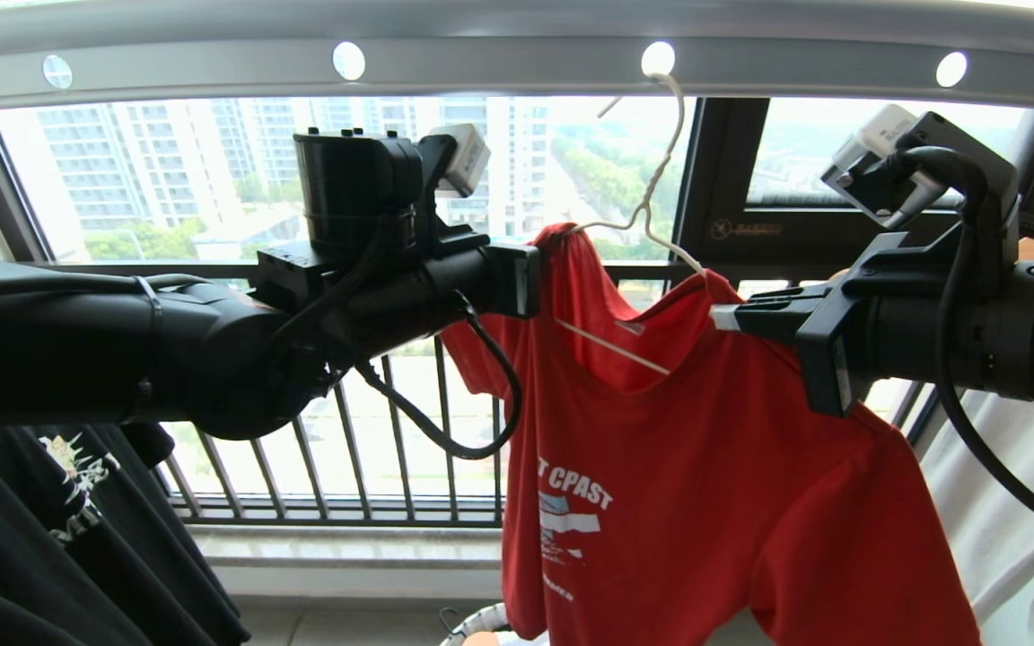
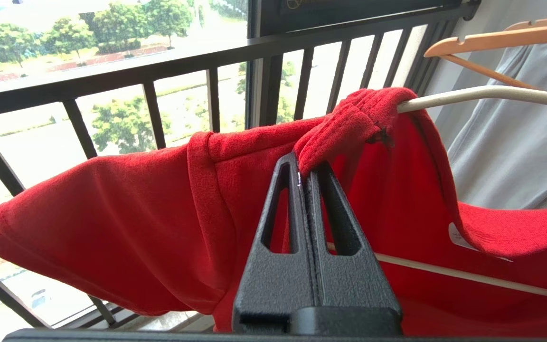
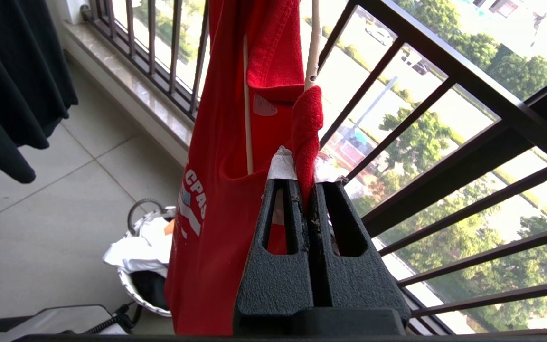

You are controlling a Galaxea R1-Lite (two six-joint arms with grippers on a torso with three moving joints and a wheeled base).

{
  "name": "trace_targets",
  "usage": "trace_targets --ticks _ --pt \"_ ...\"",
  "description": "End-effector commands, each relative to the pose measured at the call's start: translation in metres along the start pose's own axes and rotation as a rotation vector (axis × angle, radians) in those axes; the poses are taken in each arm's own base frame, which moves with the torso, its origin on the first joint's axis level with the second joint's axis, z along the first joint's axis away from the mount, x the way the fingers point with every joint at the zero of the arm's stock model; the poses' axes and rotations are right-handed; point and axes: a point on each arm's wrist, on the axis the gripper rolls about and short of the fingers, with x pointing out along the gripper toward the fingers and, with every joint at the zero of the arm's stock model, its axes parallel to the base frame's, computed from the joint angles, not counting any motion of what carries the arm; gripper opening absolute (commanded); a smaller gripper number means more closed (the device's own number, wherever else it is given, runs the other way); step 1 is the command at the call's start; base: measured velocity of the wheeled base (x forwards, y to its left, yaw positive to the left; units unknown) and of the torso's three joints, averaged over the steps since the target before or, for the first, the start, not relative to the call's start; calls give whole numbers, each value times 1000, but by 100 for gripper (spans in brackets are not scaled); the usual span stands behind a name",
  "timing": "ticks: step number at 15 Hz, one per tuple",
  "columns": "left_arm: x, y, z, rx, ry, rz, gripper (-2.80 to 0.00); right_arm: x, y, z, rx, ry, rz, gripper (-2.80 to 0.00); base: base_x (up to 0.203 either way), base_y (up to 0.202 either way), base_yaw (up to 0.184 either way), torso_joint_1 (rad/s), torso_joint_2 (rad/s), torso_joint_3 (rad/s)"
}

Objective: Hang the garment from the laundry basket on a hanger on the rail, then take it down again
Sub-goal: Take the clothes off the clothes rack

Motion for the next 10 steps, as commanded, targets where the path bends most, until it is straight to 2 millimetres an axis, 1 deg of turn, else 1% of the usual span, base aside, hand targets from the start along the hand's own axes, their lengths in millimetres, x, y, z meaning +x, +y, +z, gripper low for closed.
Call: trace_targets --ticks 1,7,8,10 --pt "-1 5 1 -2 -3 21 -280 0 0 -1 -2 2 1 -280 0 0 0 0 0 0" --pt "0 7 -4 -3 12 27 -280 1 1 -2 -2 7 3 -280 0 0 0 0 0 0" --pt "0 7 -5 -1 15 27 0 1 1 -2 -3 7 3 -280 0 0 0 0 0 0" --pt "0 8 -5 -1 16 29 0 1 1 -2 -9 7 3 -280 0 0 0 0 0 0"
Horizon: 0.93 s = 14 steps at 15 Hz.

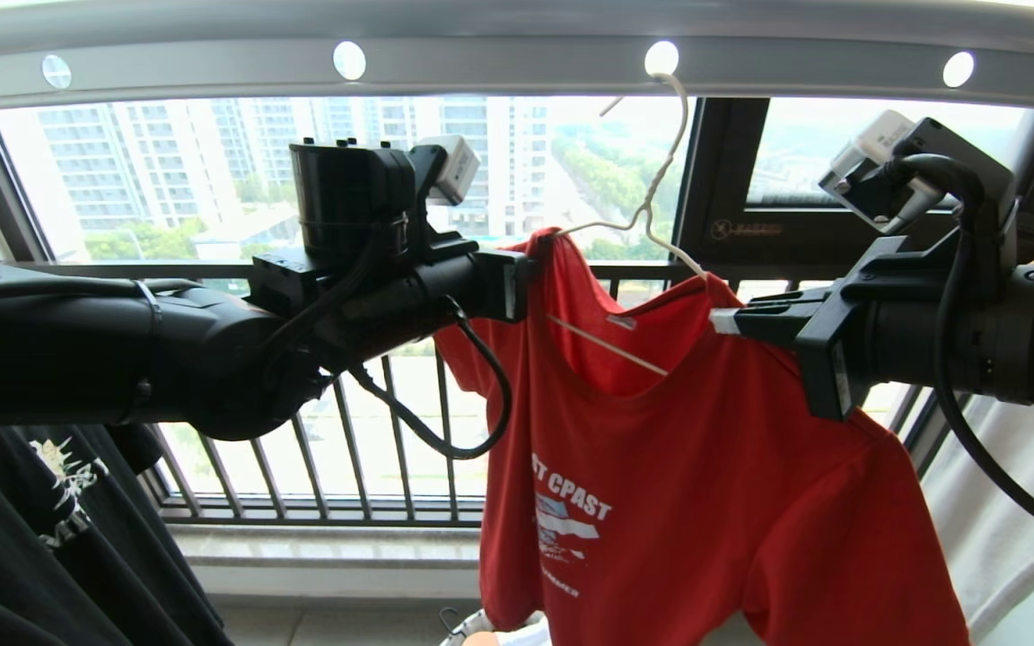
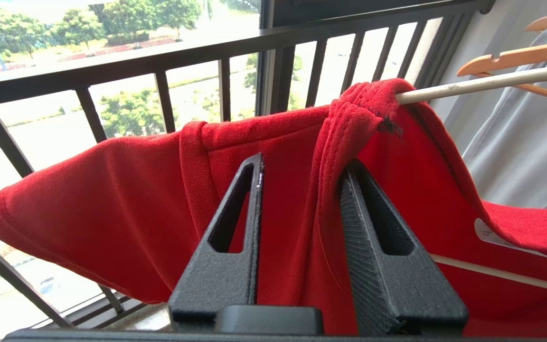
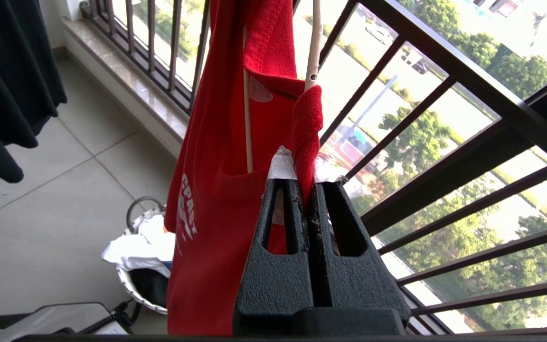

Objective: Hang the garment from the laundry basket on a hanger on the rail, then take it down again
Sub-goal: Take the clothes off the clothes rack

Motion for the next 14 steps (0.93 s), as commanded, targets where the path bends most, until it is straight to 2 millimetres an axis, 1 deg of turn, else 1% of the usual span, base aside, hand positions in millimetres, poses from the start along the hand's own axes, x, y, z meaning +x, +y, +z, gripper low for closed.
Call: trace_targets --ticks 1,5,7,10,12,14 --pt "0 1 0 -1 0 3 0 0 0 0 -4 1 1 -280 0 0 0 0 0 0" --pt "-1 7 1 -2 -4 20 0 0 0 0 -4 1 1 -280 0 0 0 0 0 0" --pt "-4 7 2 -4 -7 17 0 0 0 0 -4 1 1 -280 0 0 0 0 0 0" --pt "-31 3 10 -2 -15 5 0 1 0 0 -4 2 1 -280 0 0 0 0 0 0" --pt "-44 4 4 -6 8 11 0 0 0 0 -6 1 -1 -280 0 0 0 0 0 0" --pt "-52 14 -10 -10 57 38 0 0 0 0 -10 1 1 -280 0 0 0 0 0 0"
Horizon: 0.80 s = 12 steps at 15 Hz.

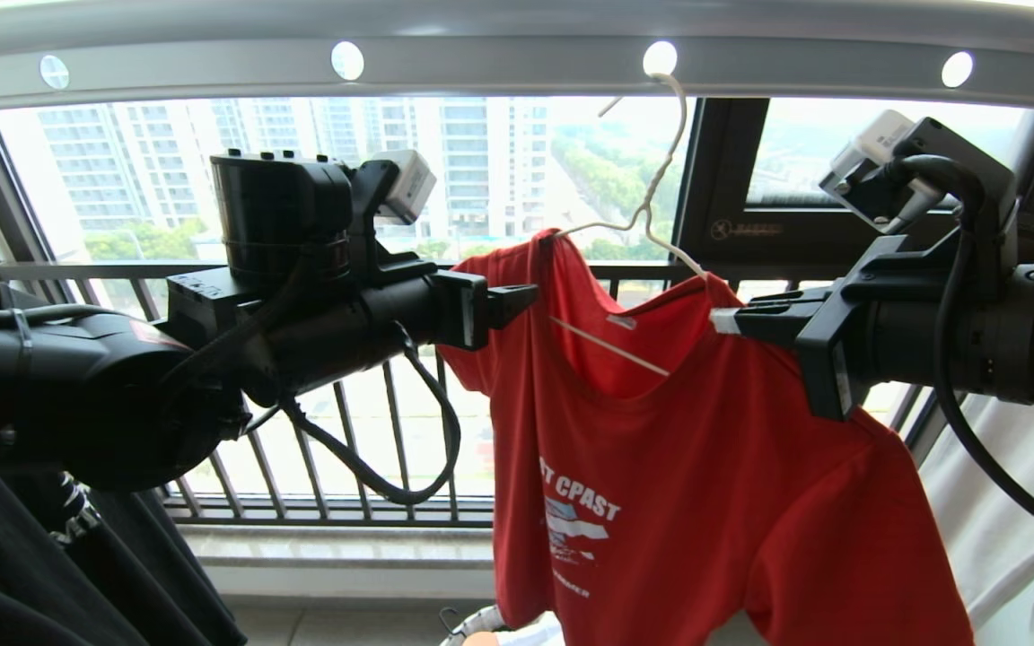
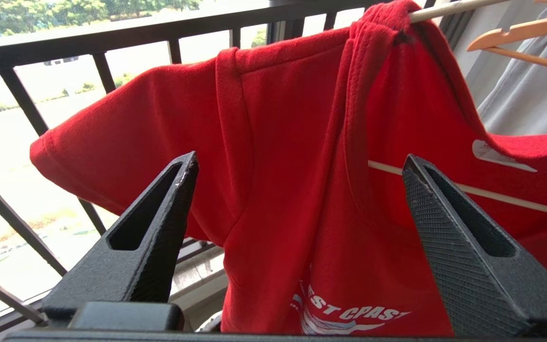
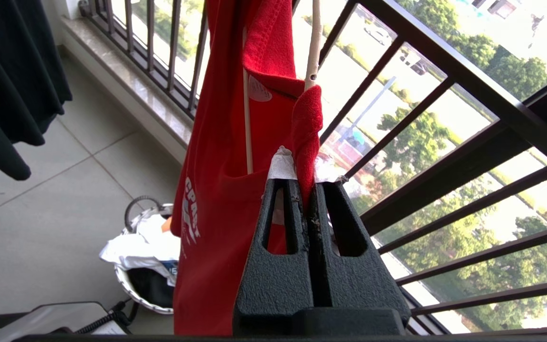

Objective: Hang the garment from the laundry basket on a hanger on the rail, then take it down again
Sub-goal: Take the clothes off the clothes rack

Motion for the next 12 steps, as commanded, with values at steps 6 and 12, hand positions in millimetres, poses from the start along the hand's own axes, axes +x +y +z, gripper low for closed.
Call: trace_targets --ticks 6,12 --pt "-16 89 -32 -114 75 -196 0 -1 0 0 -3 -2 1 -280 0 0 0 0 0 0" --pt "26 165 -90 -138 19 -329 0 2 0 -1 -3 5 3 -280 0 0 0 0 0 0"
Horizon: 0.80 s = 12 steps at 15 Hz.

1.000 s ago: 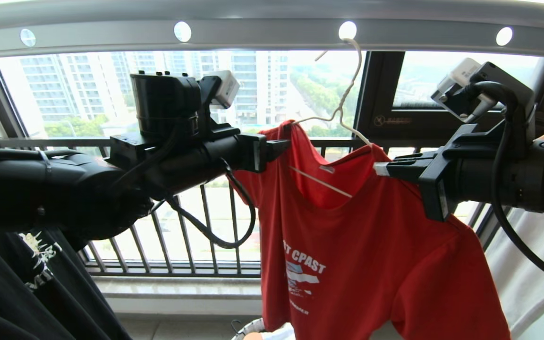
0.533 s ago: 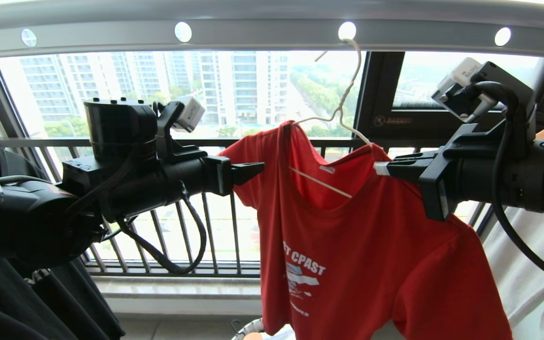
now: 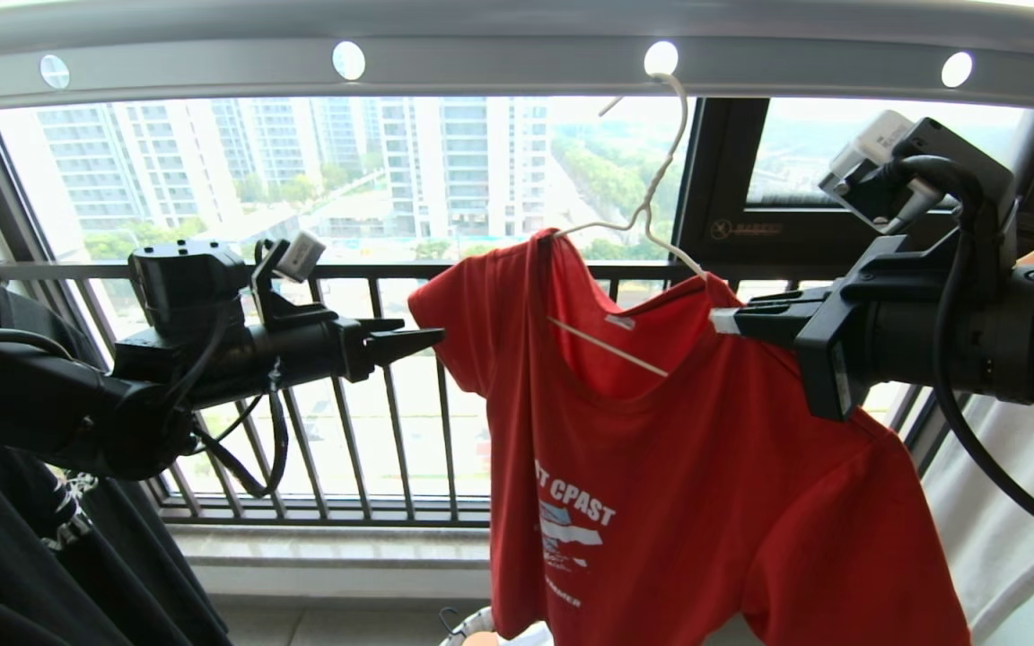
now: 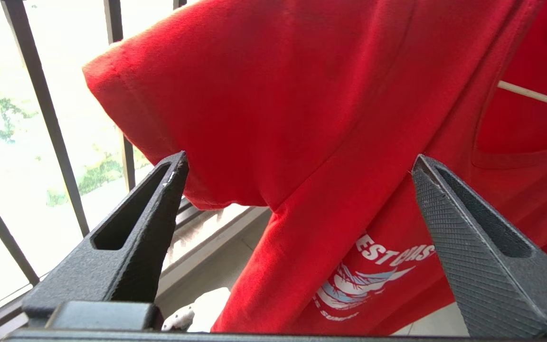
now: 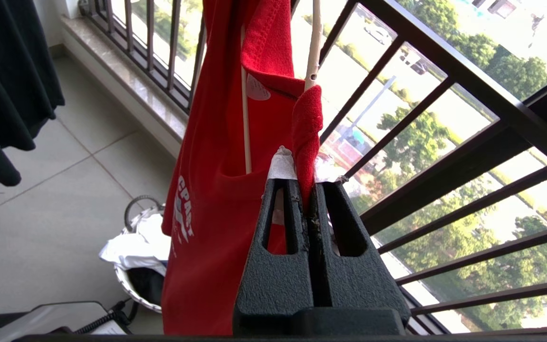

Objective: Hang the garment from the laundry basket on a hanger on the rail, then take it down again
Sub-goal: Take the clothes off the clothes rack

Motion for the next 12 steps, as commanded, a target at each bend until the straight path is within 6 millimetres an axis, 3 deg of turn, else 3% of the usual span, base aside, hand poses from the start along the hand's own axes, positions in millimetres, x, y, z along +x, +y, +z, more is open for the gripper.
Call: trace_targets --ticks 1,3,9,12 --pt "14 49 -31 -45 -64 -64 0 2 0 -1 -2 5 2 -280 0 0 0 0 0 0" --pt "12 68 -30 -83 -104 -157 0 3 0 -1 -2 6 3 -280 0 0 0 0 0 0" --pt "10 71 -29 -83 -110 -169 0 5 0 -1 -2 9 4 -280 0 0 0 0 0 0" --pt "10 117 -36 -94 -145 -210 0 9 1 -2 -2 16 7 -280 0 0 0 0 0 0"
